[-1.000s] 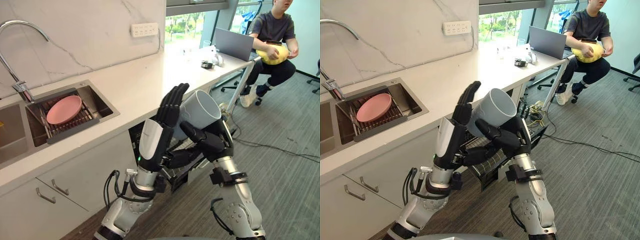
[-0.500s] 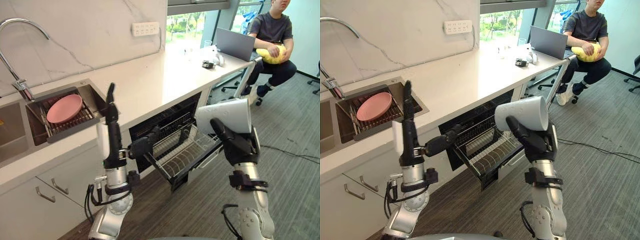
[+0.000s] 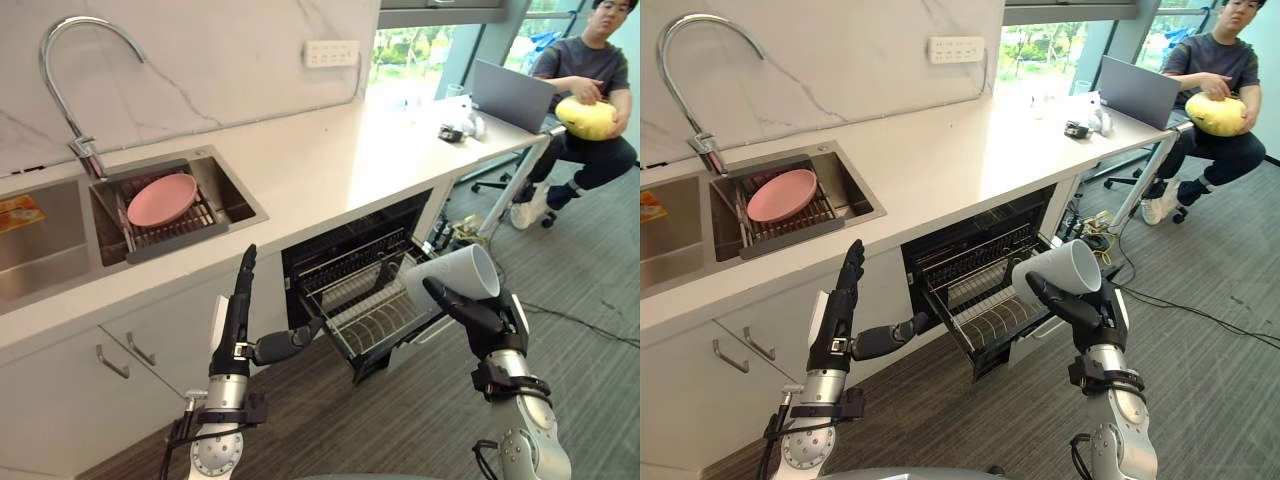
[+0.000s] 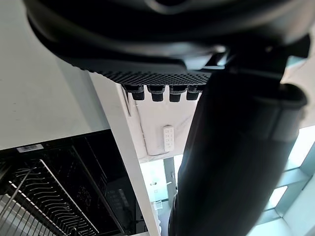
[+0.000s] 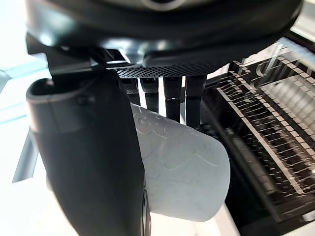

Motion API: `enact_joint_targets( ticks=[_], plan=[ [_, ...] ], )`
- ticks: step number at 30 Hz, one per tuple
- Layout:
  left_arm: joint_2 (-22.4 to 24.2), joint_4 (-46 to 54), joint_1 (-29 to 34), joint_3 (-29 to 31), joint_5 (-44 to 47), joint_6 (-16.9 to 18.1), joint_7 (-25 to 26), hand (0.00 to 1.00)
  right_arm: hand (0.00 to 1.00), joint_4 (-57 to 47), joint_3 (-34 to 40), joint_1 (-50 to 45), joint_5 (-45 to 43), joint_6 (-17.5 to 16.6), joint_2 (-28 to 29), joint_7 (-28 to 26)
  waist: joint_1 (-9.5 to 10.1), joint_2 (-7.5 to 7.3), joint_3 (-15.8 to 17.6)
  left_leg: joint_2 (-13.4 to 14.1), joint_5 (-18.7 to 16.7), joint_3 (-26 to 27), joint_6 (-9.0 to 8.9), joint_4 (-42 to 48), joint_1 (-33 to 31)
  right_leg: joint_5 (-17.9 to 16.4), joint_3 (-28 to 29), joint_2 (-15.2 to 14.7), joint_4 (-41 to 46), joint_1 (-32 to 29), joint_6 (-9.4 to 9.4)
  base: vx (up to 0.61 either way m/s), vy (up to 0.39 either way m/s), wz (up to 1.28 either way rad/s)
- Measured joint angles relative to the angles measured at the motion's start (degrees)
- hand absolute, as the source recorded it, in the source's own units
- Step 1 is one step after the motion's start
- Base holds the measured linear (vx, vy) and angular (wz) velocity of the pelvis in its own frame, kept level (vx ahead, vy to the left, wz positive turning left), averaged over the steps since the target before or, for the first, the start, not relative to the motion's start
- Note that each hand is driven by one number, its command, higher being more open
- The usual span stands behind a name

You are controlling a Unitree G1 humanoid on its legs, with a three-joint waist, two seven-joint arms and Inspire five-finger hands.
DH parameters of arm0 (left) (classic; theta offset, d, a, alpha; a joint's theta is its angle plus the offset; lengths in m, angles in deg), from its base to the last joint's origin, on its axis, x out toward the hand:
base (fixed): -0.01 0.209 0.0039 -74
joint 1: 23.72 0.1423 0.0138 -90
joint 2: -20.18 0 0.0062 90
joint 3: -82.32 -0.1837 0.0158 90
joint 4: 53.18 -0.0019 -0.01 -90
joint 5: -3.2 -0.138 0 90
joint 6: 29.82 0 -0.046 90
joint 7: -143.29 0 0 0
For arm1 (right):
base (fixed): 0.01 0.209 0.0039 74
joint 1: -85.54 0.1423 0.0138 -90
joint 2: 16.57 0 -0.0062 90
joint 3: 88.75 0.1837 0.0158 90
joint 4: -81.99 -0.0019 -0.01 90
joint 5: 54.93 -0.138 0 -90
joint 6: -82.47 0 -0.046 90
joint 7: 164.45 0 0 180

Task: Walk over to the sink, pick up the cup, carry it to the dishwasher, place the cup inside the dishwasher, then close the dishwasher door

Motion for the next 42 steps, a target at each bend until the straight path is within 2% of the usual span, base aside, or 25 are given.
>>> enact_joint_targets(
  ticks=[5,10,14,17,19,24,27,30,32,34,36,37,40,42],
  plan=[
    [-0.22,-1.29,1.00,2.21,3.42,-2.30,-2.93,1.00,0.00,7.20,-0.05,2.89,4.27,0.58,-1.46,-0.09,1.20,-0.16,1.11,-0.33,0.12,-2.36,0.28,0.59,0.12,-0.25,-2.65,-0.51,0.85,1.29,0.28,-0.02,-0.013,0.24],
    [-2.51,-7.66,3.04,3.24,4.33,-6.96,-5.43,1.00,0.00,18.27,-1.60,7.33,7.10,0.93,-3.78,1.45,2.47,-0.11,2.22,-1.21,0.63,-4.81,0.91,0.94,0.20,-2.17,-4.75,-1.71,4.01,1.48,0.45,-0.07,-0.011,0.25],
    [-3.12,-12.95,3.61,3.50,5.69,-9.46,-5.46,1.00,0.00,26.47,-2.97,10.75,8.71,1.48,-5.73,3.05,3.64,-0.02,3.11,-1.75,1.43,-6.93,0.75,0.69,-0.27,-2.98,-6.64,-2.34,5.10,1.47,0.44,-0.07,-0.013,0.29],
    [-3.26,-16.04,4.28,5.00,5.41,-11.07,-3.14,1.00,0.00,32.91,-5.05,13.88,10.97,1.91,-7.50,4.89,5.09,-0.26,4.66,-1.80,2.34,-8.59,0.67,0.56,-0.56,-3.49,-8.38,-2.48,5.95,1.57,0.36,-0.06,-0.033,0.30],
    [-3.37,-17.42,3.93,7.53,5.38,-11.66,-1.32,1.00,0.00,36.52,-7.23,16.44,11.17,2.32,-8.69,6.70,5.98,-0.76,6.02,-1.74,2.89,-9.70,0.48,0.75,-1.47,-3.46,-9.50,-2.40,5.99,1.34,0.29,-0.06,-0.035,0.30],
    [-6.05,-17.77,1.53,14.70,5.89,-13.33,1.65,1.00,0.00,44.97,-9.76,27.21,10.78,3.38,-11.62,10.18,9.84,-3.51,11.47,-1.06,2.89,-11.85,-0.22,4.80,-8.22,-2.04,-11.89,-1.60,5.71,-1.93,-0.60,-0.08,-0.043,0.25],
    [-6.60,-17.79,0.77,15.77,7.43,-13.94,1.65,1.00,0.00,47.30,-9.77,33.24,10.62,3.36,-15.00,10.19,10.77,-3.84,13.85,-0.97,2.75,-12.25,-0.13,6.67,-11.06,-0.70,-12.06,-1.41,5.52,-3.71,-0.70,-0.08,0.002,0.09],
    [-6.60,-17.87,0.75,15.81,9.03,-13.94,1.65,1.00,0.00,48.18,-9.77,38.28,9.80,3.31,-18.90,9.65,11.28,-3.33,15.51,0.24,2.40,-13.16,0.39,7.37,-13.30,3.01,-11.25,-0.04,4.83,-5.30,-0.87,-0.07,0.030,0.05],
    [-6.61,-18.29,0.36,15.76,9.81,-13.96,1.66,1.00,0.00,49.72,-9.78,40.19,9.81,3.31,-19.92,9.23,11.50,-3.10,16.29,0.73,2.42,-13.37,0.37,7.38,-13.55,3.75,-11.15,0.42,4.88,-5.57,-1.35,-0.04,0.021,0.02],
    [-6.56,-18.52,-0.65,15.64,10.10,-13.96,1.67,1.00,0.00,52.17,-9.79,42.87,9.88,3.38,-21.80,8.50,11.93,-2.80,17.41,0.70,2.65,-13.38,0.30,7.40,-14.45,3.76,-11.23,0.37,5.03,-6.51,-1.37,-0.02,0.007,0.01],
    [-6.42,-18.91,-1.97,15.56,10.22,-13.95,1.67,1.00,0.00,54.27,-9.79,45.25,9.95,3.47,-23.79,8.28,12.28,-1.92,18.54,0.61,3.02,-13.40,0.19,7.44,-15.59,3.68,-11.36,0.25,5.07,-7.61,-1.50,0.00,0.000,0.00],
    [-6.23,-19.38,-3.14,15.40,11.59,-13.95,1.68,1.00,0.00,56.51,-9.78,47.69,10.52,3.63,-25.77,7.86,12.44,-1.06,19.81,0.26,3.77,-13.41,-0.25,7.40,-16.54,3.08,-11.50,-0.05,5.12,-8.61,-2.31,-0.02,-0.005,0.03],
    [-6.17,-19.53,-3.58,13.82,13.70,-13.96,1.90,1.00,0.00,60.04,-9.74,51.26,12.76,4.50,-28.10,6.86,12.45,0.60,21.59,-0.03,4.86,-13.38,-0.06,7.30,-17.98,2.41,-11.76,-0.51,5.13,-10.04,-2.59,0.00,-0.004,0.01],
    [-6.15,-19.66,-3.62,12.62,14.51,-14.04,1.99,1.00,0.00,61.58,-9.73,52.49,13.37,5.25,-28.54,6.18,12.44,1.00,22.54,-0.20,4.90,-13.36,-0.13,7.36,-18.15,1.50,-11.80,-0.71,5.40,-10.26,-2.54,0.00,0.000,0.00]
  ],
)
